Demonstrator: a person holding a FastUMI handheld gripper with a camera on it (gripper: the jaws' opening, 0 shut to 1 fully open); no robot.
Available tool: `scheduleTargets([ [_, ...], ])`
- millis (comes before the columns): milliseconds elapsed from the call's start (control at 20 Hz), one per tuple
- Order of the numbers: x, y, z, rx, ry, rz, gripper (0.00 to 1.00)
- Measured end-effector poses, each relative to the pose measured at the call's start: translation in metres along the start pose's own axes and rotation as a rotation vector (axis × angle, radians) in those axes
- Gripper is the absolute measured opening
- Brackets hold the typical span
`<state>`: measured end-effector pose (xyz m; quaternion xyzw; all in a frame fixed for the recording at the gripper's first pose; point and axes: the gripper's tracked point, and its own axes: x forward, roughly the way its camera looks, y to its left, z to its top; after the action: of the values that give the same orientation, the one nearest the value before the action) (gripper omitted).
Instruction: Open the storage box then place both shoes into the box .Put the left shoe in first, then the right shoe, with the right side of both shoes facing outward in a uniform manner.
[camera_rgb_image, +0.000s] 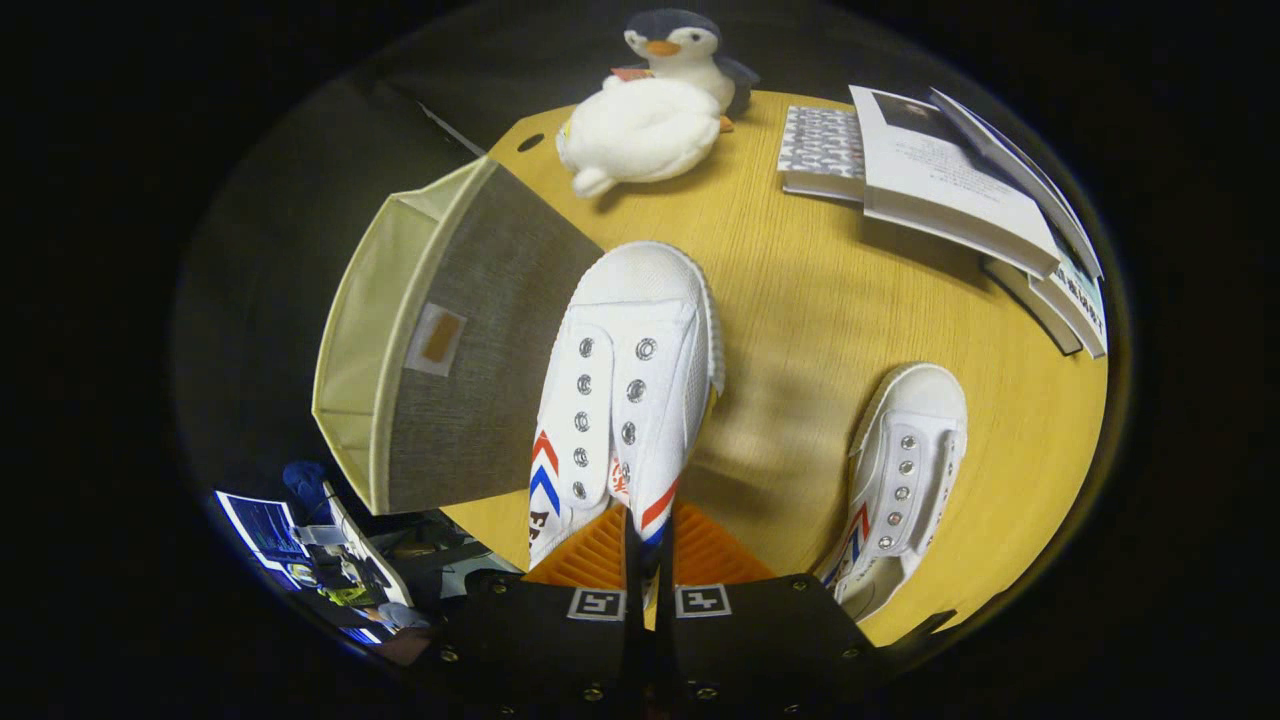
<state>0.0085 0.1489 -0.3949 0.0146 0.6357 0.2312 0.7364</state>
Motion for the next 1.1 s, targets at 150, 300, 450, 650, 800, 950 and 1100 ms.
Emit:
scheduleTargets([
  [150,-0.037,0.02,0.02,-0.009,-0.069,0.019,0.04],
  [300,-0.07,0.05,0.041,-0.032,-0.122,0.059,0.04],
  [450,-0.091,0.087,0.065,-0.087,-0.158,0.09,0.04],
  [650,-0.088,0.14,0.095,-0.172,-0.162,0.117,0.04],
  [800,-0.058,0.175,0.106,-0.207,-0.124,0.131,0.04],
  [950,-0.02,0.195,0.105,-0.202,-0.049,0.126,0.04],
  [1100,0.024,0.195,0.102,-0.237,0.013,0.066,0.04],
])
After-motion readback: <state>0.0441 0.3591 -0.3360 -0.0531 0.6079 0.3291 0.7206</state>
